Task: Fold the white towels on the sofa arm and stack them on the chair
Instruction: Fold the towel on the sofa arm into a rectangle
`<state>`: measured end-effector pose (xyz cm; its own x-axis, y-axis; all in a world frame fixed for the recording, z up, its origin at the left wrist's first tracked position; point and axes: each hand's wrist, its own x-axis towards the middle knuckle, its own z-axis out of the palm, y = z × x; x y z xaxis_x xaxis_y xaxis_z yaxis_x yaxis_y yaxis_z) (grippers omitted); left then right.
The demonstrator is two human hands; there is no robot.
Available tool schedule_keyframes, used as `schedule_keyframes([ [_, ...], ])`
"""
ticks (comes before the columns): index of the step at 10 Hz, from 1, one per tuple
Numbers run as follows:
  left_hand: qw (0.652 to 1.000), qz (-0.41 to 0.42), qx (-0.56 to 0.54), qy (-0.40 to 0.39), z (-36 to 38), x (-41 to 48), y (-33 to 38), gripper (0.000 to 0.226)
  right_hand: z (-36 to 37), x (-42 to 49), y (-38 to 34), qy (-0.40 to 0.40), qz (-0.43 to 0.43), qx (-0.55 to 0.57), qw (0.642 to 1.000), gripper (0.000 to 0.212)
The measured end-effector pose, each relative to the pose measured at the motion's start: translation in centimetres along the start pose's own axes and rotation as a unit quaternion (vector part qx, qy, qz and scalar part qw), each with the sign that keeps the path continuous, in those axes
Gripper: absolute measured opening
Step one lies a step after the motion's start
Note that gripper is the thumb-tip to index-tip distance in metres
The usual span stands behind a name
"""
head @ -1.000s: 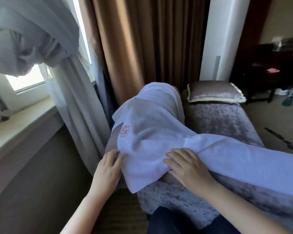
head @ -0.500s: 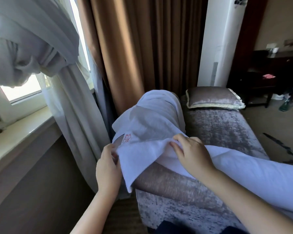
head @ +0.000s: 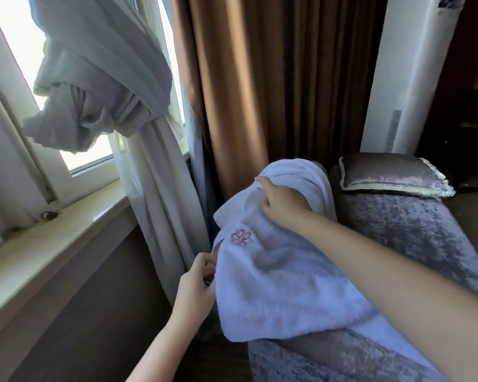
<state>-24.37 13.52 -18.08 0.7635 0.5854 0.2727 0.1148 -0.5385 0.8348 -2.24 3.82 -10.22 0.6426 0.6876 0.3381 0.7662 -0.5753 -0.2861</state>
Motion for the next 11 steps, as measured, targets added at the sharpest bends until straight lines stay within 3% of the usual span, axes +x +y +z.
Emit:
schedule_keyframes([
  [1,0.993,-0.047,-0.018,-0.106,-0.9,-0.1,0.2,0.037,0.9,2.5,-0.8,-0.005,0.005,-0.041,0.999,0.040],
  [2,0.976,-0.107,-0.056,-0.181,-1.7,-0.4,0.7,0.026,1.2,3.7,-1.2,-0.004,0.005,-0.080,0.997,0.022],
  [3,0.960,-0.131,-0.151,-0.194,-1.3,-0.4,0.4,0.022,1.6,3.8,-0.9,0.010,-0.008,-0.074,0.997,0.019],
  [5,0.974,-0.066,-0.156,-0.151,-2.7,0.7,-0.6,0.004,2.4,4.8,0.1,0.102,-0.001,0.055,0.993,0.016],
  [6,0.991,-0.027,-0.126,-0.041,-3.5,1.3,-1.6,0.018,1.9,5.8,-0.1,0.134,0.029,0.064,0.988,0.016],
  [7,0.992,-0.030,-0.062,0.106,-3.7,1.4,-2.3,0.020,2.4,6.5,0.2,0.131,0.059,0.087,0.986,0.018],
  [8,0.990,-0.059,-0.005,0.131,-3.5,1.1,-2.9,0.016,3.4,6.0,0.2,0.001,0.051,0.098,0.994,0.051],
  [9,0.992,-0.088,-0.001,0.095,-3.3,0.7,-3.9,0.014,3.8,4.1,-0.3,-0.053,0.012,0.072,0.996,0.066],
  [10,0.991,-0.125,-0.022,0.032,-3.8,-0.1,-4.5,0.012,2.8,0.9,-0.7,0.010,-0.027,0.082,0.996,0.051],
  [11,0.982,-0.153,-0.106,-0.039,-4.8,-1.4,-4.6,0.029,1.6,-4.4,-0.2,0.075,-0.080,0.107,0.988,0.032],
])
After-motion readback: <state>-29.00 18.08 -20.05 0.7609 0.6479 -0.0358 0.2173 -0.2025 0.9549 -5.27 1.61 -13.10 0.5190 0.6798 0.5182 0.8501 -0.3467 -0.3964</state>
